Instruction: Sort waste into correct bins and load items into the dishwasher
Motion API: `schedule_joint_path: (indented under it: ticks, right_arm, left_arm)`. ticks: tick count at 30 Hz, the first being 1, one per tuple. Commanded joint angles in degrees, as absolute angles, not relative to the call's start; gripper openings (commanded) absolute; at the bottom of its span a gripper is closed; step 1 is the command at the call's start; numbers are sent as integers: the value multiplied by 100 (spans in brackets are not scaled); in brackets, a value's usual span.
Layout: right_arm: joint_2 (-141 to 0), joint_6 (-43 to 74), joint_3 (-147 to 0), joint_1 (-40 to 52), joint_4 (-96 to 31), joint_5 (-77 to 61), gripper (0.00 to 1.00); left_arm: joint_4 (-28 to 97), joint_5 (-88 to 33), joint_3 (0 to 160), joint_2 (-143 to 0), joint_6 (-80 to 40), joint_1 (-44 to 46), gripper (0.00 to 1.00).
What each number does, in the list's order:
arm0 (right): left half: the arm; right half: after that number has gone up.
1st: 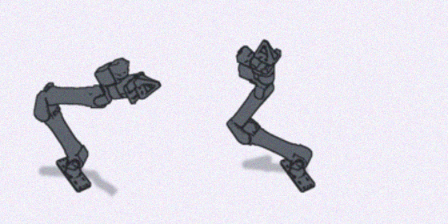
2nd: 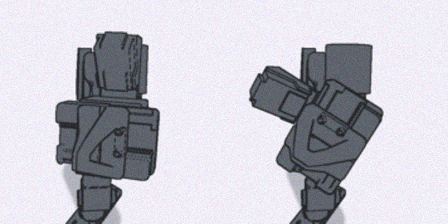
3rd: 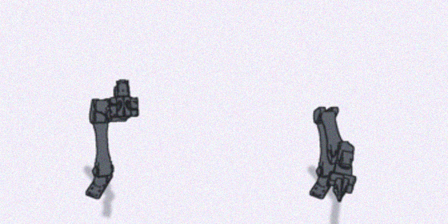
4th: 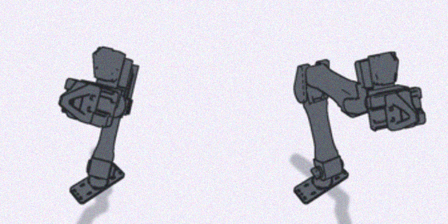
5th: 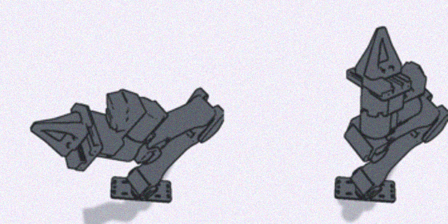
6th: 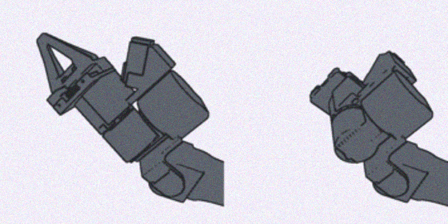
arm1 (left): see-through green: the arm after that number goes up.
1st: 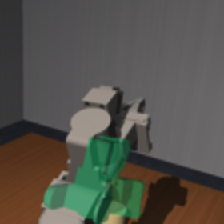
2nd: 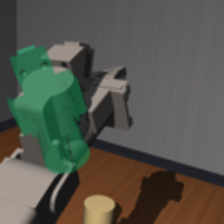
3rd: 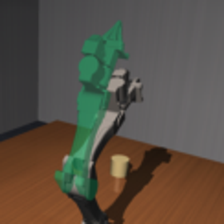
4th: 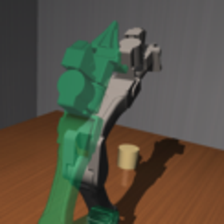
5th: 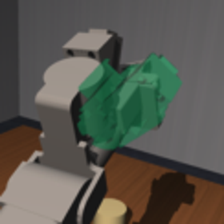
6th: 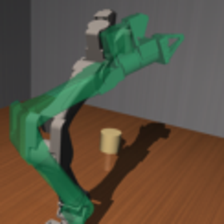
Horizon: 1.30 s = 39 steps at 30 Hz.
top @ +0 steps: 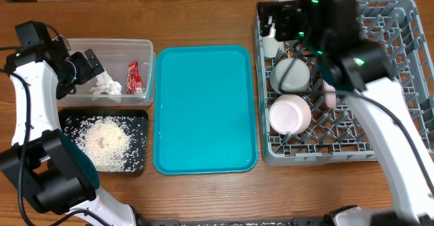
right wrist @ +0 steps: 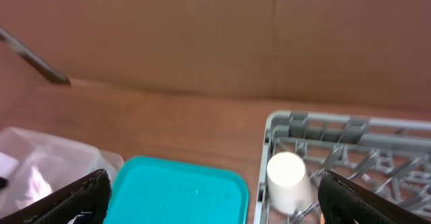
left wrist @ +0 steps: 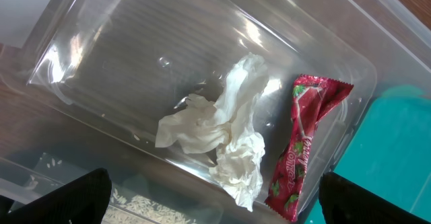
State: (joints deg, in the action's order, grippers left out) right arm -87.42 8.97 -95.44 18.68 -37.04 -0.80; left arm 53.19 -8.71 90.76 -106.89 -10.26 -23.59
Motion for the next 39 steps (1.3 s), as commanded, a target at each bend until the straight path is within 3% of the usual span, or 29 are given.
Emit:
schedule_joint_path:
  ticks: [1,8,16,24,39]
  right_arm:
    - [-8049,875,-9244,1813,-3688,106,100]
    - [-6820,878,-7852,1758,-3452,189,100]
    - [-4628,880,-4775,1721,-1621,231,100]
    - [-2204,1076,-2270,1098,-646,185,100]
    - [-696,1076,-569,891,576,93,100]
  left_arm:
    - [5330,-838,9166,-10497,-919,-2285,100]
    - [5330,-838,9166,-10497,-919,-2285,100]
    - [5330,-838,9166,-10499,-919,-2285,100]
    - [5330,-838,9166,-10497,-919,-2285,100]
    - [5330,-838,9166,-10497,-919,-2285,100]
